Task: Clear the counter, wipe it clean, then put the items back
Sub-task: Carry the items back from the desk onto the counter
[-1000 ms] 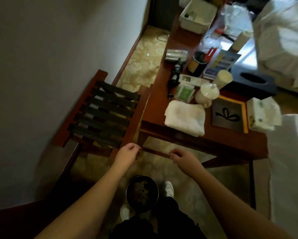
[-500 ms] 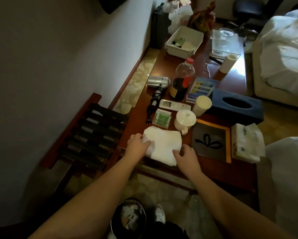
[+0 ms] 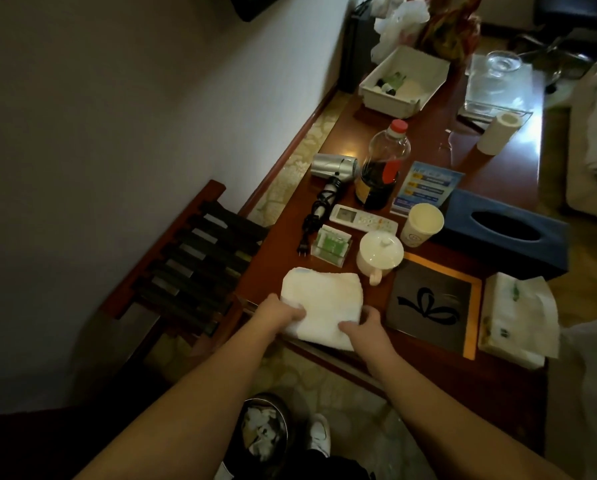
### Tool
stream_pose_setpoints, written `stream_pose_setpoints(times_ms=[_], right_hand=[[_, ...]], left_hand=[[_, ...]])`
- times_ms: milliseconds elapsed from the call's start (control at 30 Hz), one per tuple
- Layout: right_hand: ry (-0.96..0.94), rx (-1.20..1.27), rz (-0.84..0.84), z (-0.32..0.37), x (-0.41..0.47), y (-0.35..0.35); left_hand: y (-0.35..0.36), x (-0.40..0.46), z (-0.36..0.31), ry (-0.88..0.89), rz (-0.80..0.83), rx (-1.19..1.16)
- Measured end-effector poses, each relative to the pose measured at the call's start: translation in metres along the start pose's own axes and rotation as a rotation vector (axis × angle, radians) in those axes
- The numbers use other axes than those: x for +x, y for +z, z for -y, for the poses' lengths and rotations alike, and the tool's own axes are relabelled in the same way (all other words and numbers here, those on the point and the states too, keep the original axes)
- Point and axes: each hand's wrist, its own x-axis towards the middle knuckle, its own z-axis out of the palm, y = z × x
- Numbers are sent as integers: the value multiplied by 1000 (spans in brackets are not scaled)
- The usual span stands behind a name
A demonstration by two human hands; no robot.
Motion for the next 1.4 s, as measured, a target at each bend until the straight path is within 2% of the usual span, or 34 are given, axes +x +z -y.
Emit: stream_pose_setpoints(times_ms=[100,200,333,467,833,1200,1400], right_hand=[[145,139,49,2,3,-7],[219,273,173,1,0,-12],[167,360,298,4,-19,-8],[76,415,457,16,-61,16],[-201,158,733,30,-217,137],[-542,-129,1010,-37,-438,276],[-667,-265,1126,-78,-540,338]], left_hand=[[1,-3,14,-43,62,-173],[1,-18,35,-38,166,-501],[-10,-60,66,26,255,-845],[-35,-106,108,93,240,-1024],[-103,-251,262,273,-62,-1320],[-118,-439,482,454,-573,-1393],[-116,-523,579,482,-765,-1516]])
